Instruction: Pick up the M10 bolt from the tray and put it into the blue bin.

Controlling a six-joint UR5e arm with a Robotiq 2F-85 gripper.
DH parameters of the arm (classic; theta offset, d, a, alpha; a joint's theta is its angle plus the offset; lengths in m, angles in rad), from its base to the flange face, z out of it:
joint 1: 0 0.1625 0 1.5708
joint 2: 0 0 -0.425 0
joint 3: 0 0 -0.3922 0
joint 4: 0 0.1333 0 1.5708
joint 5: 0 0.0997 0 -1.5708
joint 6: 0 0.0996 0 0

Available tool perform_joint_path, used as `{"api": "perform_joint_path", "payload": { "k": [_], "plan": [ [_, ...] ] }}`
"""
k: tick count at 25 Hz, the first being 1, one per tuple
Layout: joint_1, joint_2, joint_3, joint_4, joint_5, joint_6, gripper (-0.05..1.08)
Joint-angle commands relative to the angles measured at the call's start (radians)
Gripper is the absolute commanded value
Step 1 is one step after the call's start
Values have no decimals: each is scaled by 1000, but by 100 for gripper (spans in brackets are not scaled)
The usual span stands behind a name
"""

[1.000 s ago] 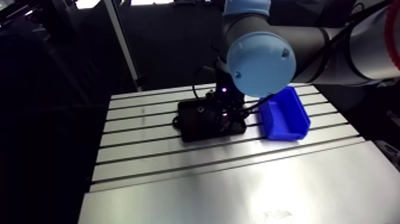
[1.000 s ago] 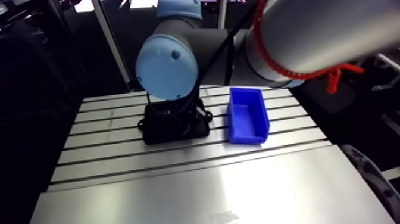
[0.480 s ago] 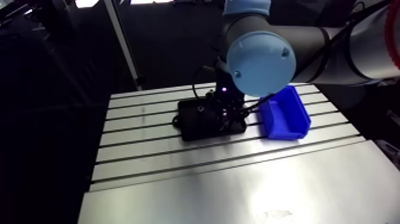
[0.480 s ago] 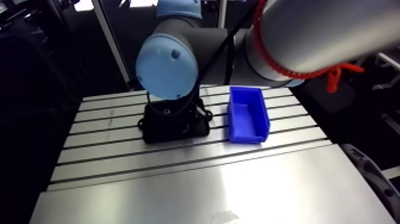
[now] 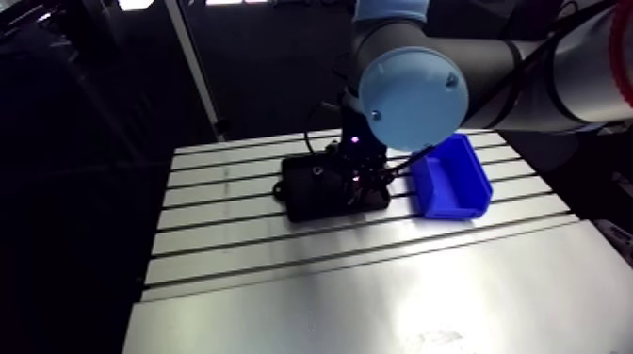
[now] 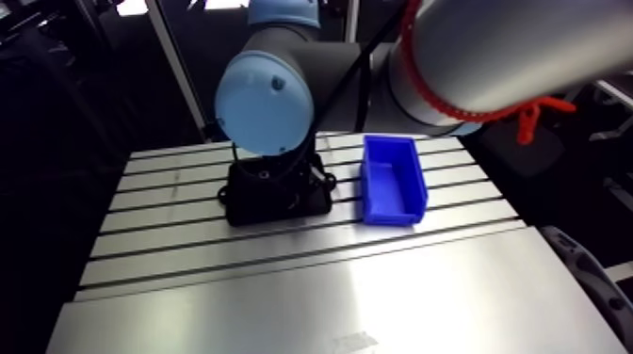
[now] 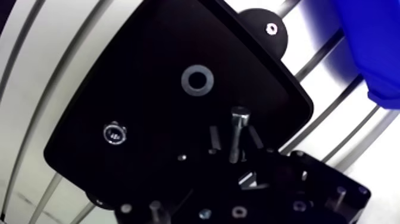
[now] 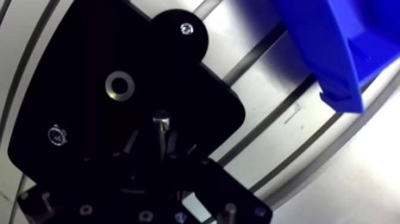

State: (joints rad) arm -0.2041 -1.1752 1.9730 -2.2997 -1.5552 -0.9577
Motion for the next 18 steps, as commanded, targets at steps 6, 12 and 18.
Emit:
{"api": "perform_joint_path", "payload": {
  "k": [6,12,18],
  "plan": [
    [-2,6,-1,-1,1,0,67],
    [0,6,-4,1,1,-2,69],
    [-2,6,-6,-1,1,-2,70]
  ]
}}
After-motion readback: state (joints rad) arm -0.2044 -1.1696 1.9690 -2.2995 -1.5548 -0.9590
